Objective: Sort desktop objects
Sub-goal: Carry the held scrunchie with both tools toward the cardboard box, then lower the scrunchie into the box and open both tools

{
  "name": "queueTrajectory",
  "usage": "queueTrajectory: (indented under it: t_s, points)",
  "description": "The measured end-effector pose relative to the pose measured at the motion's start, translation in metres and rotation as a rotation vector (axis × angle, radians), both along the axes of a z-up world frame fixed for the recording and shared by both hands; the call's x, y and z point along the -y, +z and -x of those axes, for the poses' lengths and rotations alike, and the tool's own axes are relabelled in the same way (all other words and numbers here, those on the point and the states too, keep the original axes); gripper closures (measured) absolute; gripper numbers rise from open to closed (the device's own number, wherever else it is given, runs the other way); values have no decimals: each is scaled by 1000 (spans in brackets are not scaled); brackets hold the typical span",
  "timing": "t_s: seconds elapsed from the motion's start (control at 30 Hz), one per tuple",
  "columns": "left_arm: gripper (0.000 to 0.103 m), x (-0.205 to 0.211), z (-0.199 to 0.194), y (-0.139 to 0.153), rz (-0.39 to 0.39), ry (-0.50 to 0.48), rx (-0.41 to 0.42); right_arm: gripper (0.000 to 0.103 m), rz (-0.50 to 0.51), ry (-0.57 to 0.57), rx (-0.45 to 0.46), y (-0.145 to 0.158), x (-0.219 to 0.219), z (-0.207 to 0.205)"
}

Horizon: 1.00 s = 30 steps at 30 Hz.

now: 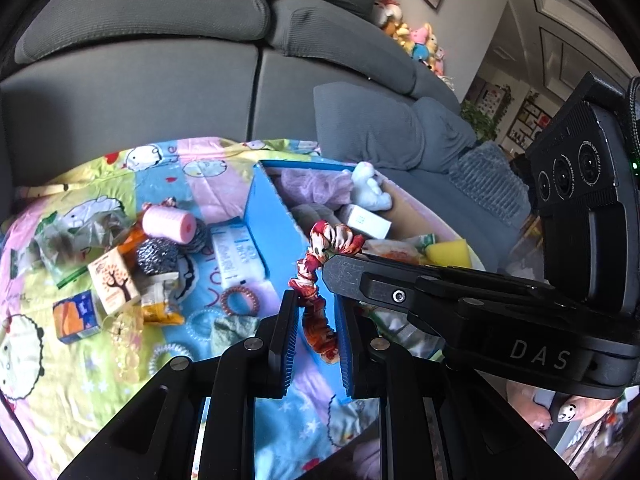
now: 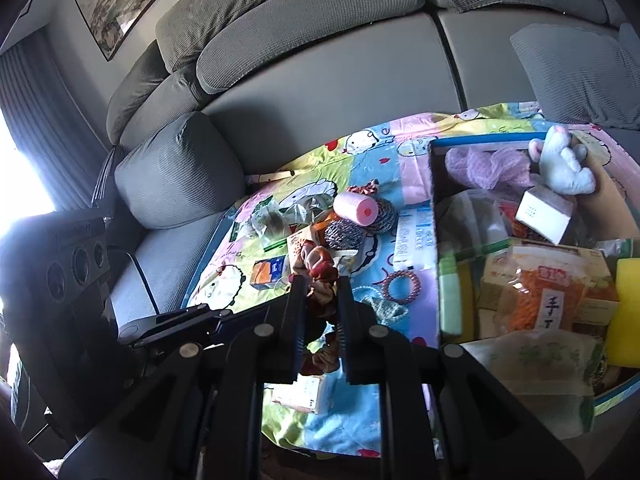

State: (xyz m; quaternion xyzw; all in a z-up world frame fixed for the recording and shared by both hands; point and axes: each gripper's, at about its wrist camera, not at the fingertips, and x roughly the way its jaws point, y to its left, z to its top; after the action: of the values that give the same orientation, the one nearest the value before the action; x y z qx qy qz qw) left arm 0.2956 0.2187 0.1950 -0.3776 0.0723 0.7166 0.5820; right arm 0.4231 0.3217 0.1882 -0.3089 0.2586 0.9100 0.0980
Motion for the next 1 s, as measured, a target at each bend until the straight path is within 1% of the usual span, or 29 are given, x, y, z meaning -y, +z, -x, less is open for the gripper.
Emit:
queueTrajectory:
  t_s: [0.4,0.63,1.0]
  points:
    - [85,-31,-14,2,8,-46,-2,88,1,-47,-2,0,-26,-18]
    - [85,-51,-21,5,7,-74,3,88,-25,-70,-5,3,-40,-28]
    - [85,-84,-33,1,21,-132,6,88,5,-124,-13,-1,-70,-46]
